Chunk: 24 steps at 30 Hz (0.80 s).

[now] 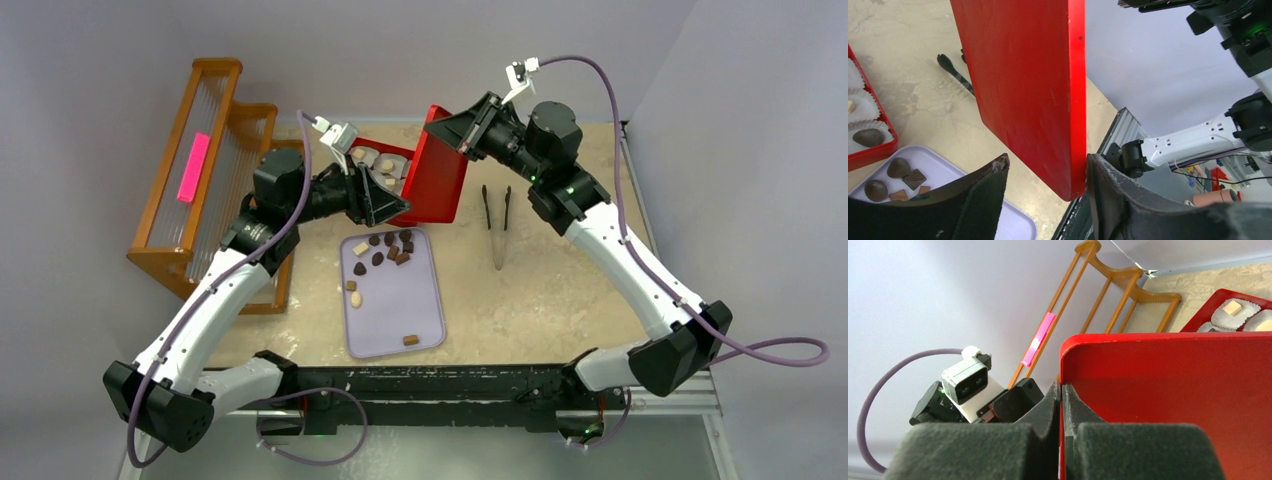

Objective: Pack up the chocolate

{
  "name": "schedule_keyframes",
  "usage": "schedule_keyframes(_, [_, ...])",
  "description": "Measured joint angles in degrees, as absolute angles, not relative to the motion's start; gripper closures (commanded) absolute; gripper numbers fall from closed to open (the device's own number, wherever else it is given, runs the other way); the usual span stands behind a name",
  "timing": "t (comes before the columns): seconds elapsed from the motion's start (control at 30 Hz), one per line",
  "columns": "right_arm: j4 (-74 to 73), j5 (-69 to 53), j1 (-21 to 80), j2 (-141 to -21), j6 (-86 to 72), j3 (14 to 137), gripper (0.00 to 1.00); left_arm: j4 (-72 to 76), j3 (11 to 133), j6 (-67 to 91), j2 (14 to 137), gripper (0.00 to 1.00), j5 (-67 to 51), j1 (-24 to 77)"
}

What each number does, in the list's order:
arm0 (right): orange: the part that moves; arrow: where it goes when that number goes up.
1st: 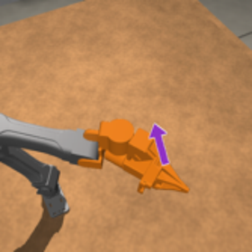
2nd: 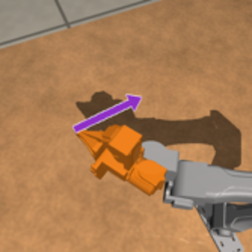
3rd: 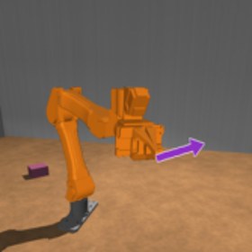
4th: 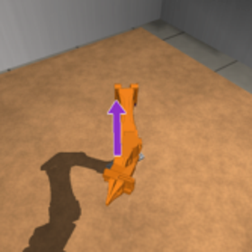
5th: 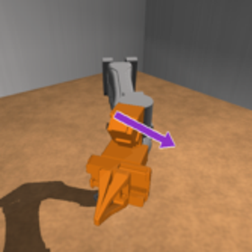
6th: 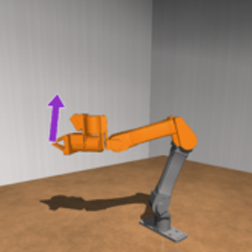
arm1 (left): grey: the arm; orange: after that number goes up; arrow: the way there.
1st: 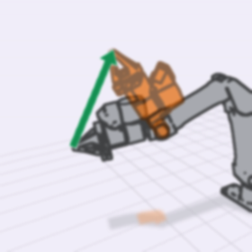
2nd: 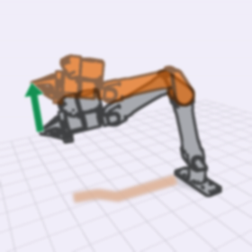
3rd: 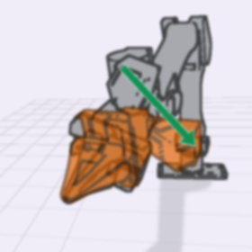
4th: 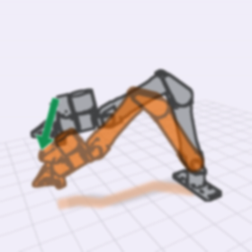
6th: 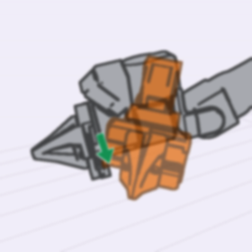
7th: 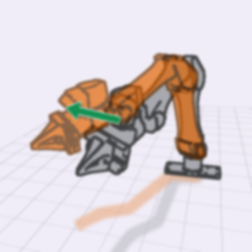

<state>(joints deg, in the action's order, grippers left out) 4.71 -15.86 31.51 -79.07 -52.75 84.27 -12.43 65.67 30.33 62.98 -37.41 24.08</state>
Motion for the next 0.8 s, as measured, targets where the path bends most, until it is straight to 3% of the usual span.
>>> schedule_keyframes(0.53, [-3.3,-11.4,31.5,-91.5,-52.3,94.7,0.95,-10.5,63.9,27.1,66.5,1.00,-29.8,24.1])
schedule_keyframes(0.63, [-5.0,-9.6,31.3,-92.7,-52.3,94.7,0.94,-11.2,63.9,26.1,68.5,1.00,-27.7,24.1])
schedule_keyframes(0.8, [-7.9,-8.2,31.3,-93.8,-52.4,94.8,0.77,-12.1,64.3,24.8,69.8,1.00,-23.9,24.1])
